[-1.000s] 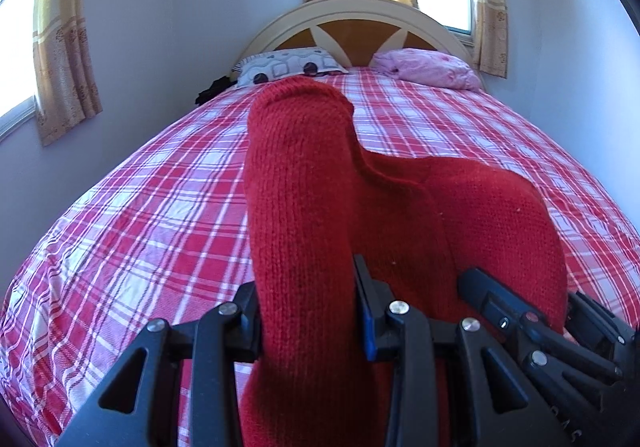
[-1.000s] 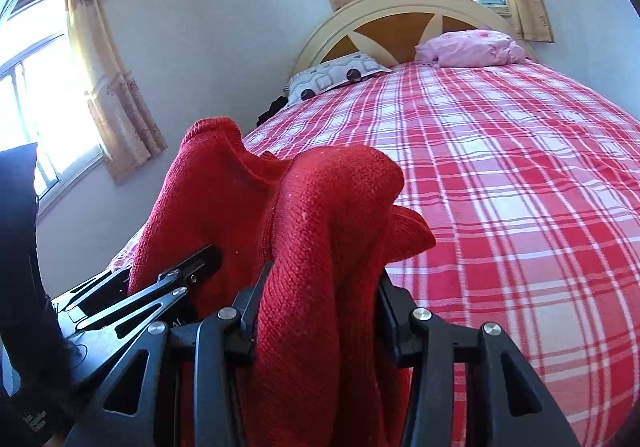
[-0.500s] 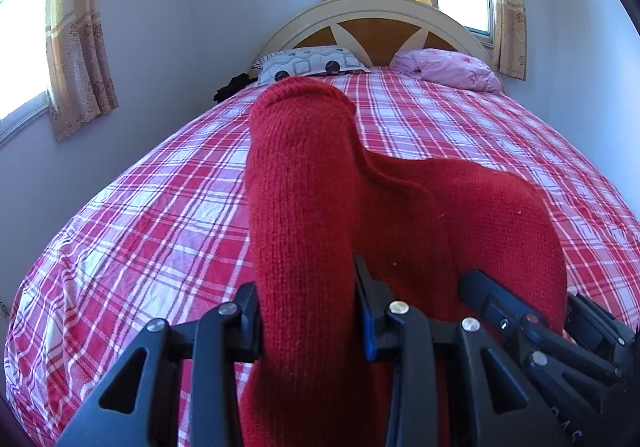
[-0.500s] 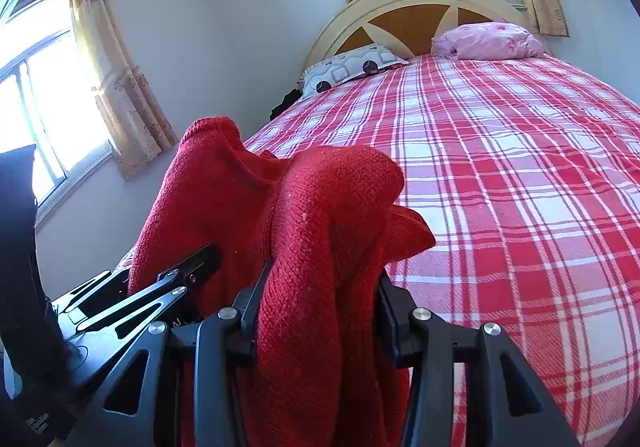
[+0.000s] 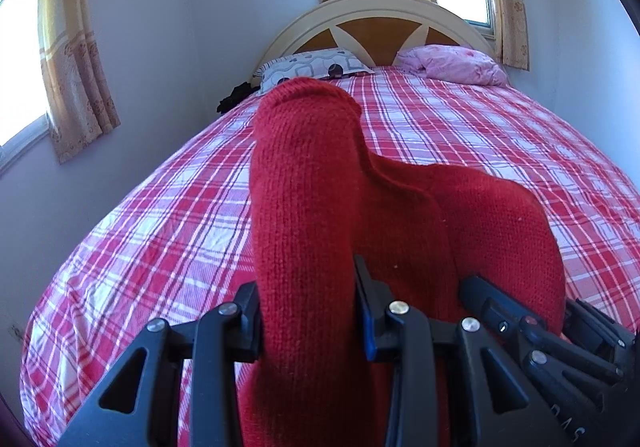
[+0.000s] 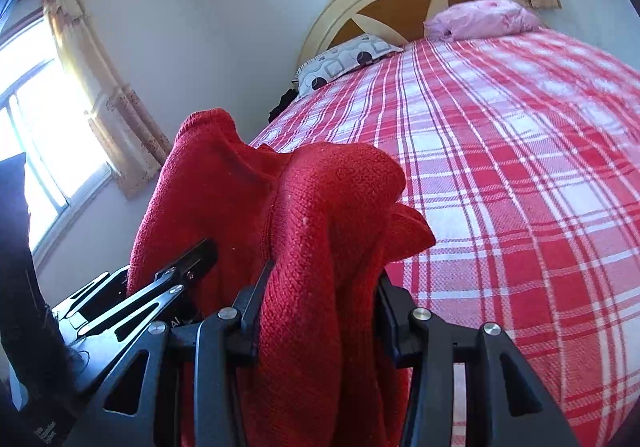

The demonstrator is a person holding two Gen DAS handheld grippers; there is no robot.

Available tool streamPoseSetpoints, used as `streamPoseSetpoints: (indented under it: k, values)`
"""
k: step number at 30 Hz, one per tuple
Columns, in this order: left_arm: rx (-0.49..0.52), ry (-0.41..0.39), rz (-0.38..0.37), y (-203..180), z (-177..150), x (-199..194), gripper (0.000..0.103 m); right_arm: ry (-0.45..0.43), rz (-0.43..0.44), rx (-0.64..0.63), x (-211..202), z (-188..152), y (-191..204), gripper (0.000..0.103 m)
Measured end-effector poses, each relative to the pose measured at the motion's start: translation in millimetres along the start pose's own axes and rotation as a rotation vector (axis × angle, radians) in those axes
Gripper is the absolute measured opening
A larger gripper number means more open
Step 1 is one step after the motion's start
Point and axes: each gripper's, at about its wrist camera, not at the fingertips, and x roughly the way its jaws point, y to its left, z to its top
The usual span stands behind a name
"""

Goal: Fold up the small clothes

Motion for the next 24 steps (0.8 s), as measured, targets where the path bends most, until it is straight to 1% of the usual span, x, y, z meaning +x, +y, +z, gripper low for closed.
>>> streamPoseSetpoints:
  k: [3, 9, 12, 16, 20, 24]
  values:
    - [0.015, 0.007, 0.012, 0, 1, 7, 0.037, 0.018, 0.001, 0.026, 9, -1, -5, 0.046]
    - [0.035, 0.05, 0.013, -5, -1, 26, 0.037, 0.049, 0.0, 0.052, 26, -2, -17, 0.046]
    - [0.058, 0.059, 0.026, -11, -1, 35, 0.037, 0.057, -0.007, 0.053, 31, -2, -23, 0.046]
    - [0.064, 0.072, 0.025, -14, -1, 44, 0.037, 0.069, -0.014, 0.053, 38, -3, -28, 0.046]
    - [0.071, 0.083, 0.028, -18, -3, 53, 0.037, 0.073, -0.036, 0.024, 43, 0, -31, 0.046]
    - [0.076, 0.093, 0.032, -22, -4, 62, 0.037, 0.074, -0.086, -0.023, 52, 2, -32, 0.045]
